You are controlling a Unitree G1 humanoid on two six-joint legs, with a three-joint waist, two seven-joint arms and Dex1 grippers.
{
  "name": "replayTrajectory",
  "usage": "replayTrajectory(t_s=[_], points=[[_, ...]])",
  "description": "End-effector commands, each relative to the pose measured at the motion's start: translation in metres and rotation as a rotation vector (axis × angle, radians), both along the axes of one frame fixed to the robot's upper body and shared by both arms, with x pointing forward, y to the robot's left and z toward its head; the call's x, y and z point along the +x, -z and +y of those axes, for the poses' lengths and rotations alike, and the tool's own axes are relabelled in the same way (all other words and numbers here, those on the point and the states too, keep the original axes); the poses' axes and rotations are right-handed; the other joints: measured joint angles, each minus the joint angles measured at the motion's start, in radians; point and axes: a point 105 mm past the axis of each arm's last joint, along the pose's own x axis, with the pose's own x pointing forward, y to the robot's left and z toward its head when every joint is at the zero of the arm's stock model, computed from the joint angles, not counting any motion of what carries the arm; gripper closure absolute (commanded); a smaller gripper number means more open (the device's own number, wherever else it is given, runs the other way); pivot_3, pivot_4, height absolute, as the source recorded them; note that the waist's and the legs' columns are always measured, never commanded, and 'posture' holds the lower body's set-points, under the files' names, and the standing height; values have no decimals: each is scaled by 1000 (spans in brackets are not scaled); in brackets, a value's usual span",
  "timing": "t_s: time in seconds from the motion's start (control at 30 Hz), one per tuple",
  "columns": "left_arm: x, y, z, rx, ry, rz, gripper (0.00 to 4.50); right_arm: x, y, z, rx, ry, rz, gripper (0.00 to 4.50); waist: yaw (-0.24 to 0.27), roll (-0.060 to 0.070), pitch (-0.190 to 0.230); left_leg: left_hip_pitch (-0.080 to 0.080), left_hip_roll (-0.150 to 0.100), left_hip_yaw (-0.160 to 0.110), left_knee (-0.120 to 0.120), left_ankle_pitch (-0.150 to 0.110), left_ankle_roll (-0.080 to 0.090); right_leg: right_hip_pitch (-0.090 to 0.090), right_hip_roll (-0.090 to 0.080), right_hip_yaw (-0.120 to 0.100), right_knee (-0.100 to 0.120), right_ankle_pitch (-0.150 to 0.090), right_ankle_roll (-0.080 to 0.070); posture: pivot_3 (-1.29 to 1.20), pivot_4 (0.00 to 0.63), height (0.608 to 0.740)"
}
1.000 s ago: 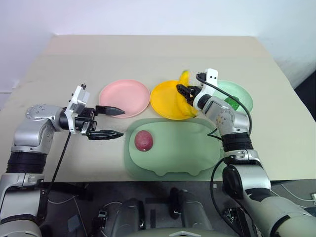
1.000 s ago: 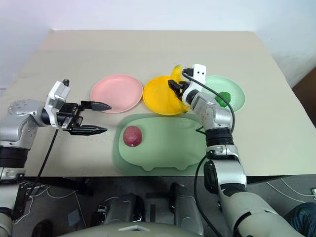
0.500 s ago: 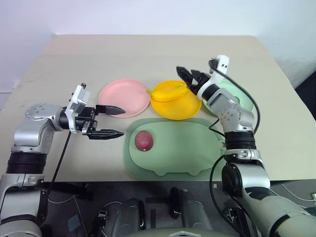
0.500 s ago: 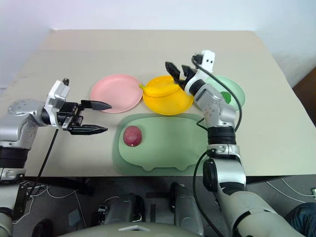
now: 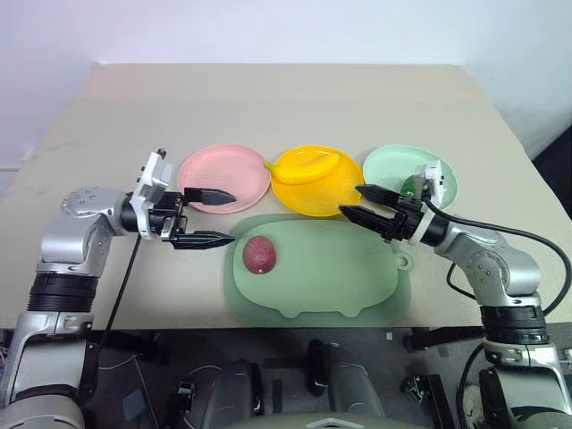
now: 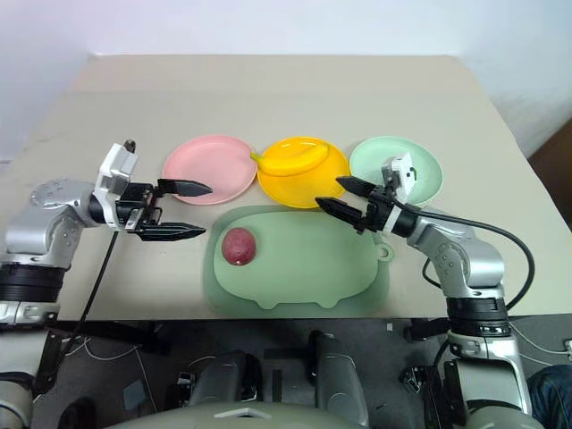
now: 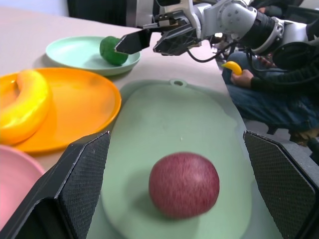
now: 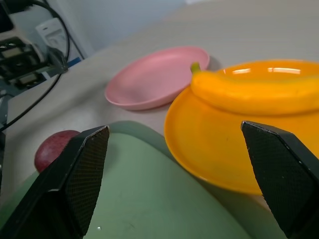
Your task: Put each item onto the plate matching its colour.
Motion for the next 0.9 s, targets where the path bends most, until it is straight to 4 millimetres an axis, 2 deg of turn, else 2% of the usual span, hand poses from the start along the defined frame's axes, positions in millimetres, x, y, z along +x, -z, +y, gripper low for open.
replayTrajectory(t_s=[0.03,0.2,0.37,0.5,0.6,0.7,0.9], points=[[-2,-8,-9,-8,7,-49,0,-6,-13,-12,-4,-16,-75,47,1,0,0,0,0,0,0,0,0,0,0,0,0,0,0,0,150,704],[-8,-7,-15,-4,29,-39,0,-10,-4,-20,-128,-45,-86,47,1,0,0,0,0,0,0,0,0,1,0,0,0,0,0,0,150,704],[-9,0,-14,30,32,-32,0,-11,-15,-32,-223,-100,-111,47,1,0,0,1,0,0,0,0,0,1,0,0,-1,0,0,0,150,704],[-16,7,-18,45,48,-7,0,-13,-10,-36,-292,-148,-102,47,2,0,0,1,0,0,0,0,0,1,0,0,-1,0,0,0,150,704],[-24,12,-20,57,56,22,0,-20,-10,-39,-326,-223,-81,47,2,0,0,1,0,0,0,0,0,1,0,0,-1,0,0,0,150,704],[-31,15,-22,70,57,35,0,-19,-17,-42,-348,-256,-88,47,2,0,0,1,0,0,1,0,0,1,0,0,-1,0,0,0,150,704],[-25,14,-23,70,-2,-10,0,-12,-22,-39,-346,-250,-122,47,4,0,0,1,0,0,1,0,0,1,0,0,-3,0,0,0,150,704]])
